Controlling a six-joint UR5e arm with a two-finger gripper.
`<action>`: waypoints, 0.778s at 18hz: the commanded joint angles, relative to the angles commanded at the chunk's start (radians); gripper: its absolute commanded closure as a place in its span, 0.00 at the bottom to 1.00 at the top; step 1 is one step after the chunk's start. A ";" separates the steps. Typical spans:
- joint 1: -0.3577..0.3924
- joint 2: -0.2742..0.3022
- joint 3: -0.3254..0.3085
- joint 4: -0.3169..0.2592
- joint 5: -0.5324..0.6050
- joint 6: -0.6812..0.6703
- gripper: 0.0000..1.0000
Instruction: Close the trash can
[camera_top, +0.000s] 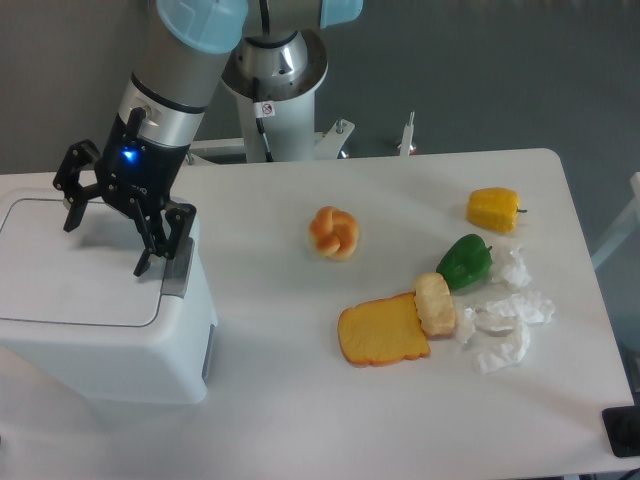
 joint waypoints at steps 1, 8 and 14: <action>0.002 0.000 0.000 0.002 -0.003 -0.003 0.00; 0.003 0.003 0.003 0.002 -0.006 -0.006 0.00; 0.009 0.003 0.020 0.002 -0.003 0.000 0.00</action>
